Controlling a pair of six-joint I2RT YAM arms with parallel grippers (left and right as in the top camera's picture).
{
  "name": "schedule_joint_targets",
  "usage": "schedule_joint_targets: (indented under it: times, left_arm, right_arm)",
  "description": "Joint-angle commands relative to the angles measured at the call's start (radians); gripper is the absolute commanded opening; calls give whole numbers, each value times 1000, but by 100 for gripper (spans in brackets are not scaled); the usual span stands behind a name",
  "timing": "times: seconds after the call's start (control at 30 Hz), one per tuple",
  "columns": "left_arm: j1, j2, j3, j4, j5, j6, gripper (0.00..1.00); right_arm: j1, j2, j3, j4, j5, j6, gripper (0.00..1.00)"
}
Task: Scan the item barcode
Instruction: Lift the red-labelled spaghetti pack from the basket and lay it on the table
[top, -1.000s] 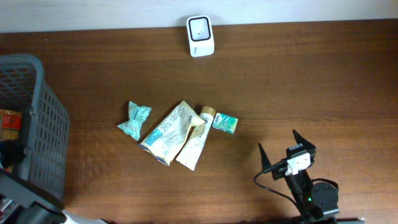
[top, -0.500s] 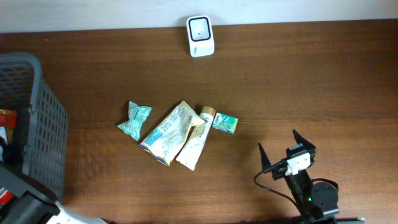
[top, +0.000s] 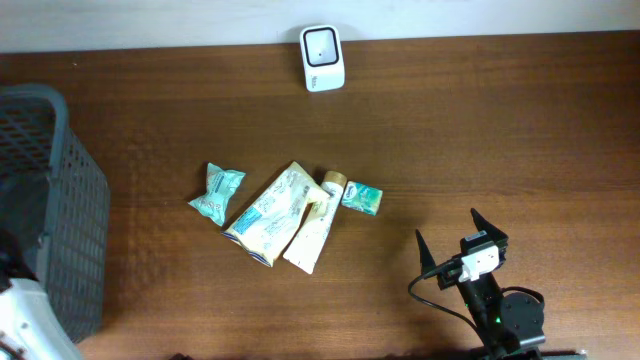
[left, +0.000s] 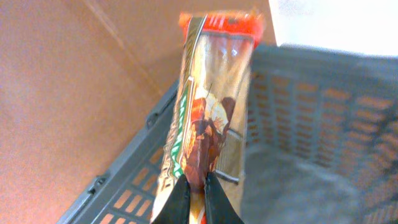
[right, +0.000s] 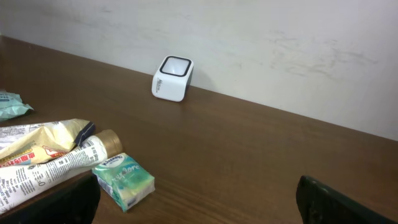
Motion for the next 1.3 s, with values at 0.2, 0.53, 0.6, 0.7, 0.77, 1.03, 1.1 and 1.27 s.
schedule_joint_targets:
  times: [0.2, 0.53, 0.6, 0.7, 0.77, 1.03, 1.1, 1.27]
  left_arm:
    - [-584, -87, 35, -124, 6, -311, 0]
    - [-814, 346, 27, -500, 58, -621, 0]
    - [-816, 375, 27, -504, 39, -620, 0]
    - [-816, 387, 27, -520, -8, -620, 22]
    - [-816, 386, 27, -535, -21, -620, 95]
    - [-727, 203, 61, -634, 28, -452, 100]
    - [-717, 175, 61, -679, 27, -410, 98]
    - [-471, 156, 61, -592, 21, -153, 98]
  right_arm:
    - [-3, -6, -9, 0, 6, 15, 99]
    - [-3, -6, -9, 0, 6, 15, 99]
    - [-3, -6, -9, 0, 6, 15, 99]
    - [-3, -6, -9, 0, 6, 15, 99]
    - [-3, -6, -9, 0, 6, 15, 99]
    - [-3, -6, -9, 0, 6, 15, 99]
    - [-3, -6, -9, 0, 6, 15, 99]
    - [-3, -6, -9, 0, 6, 15, 98]
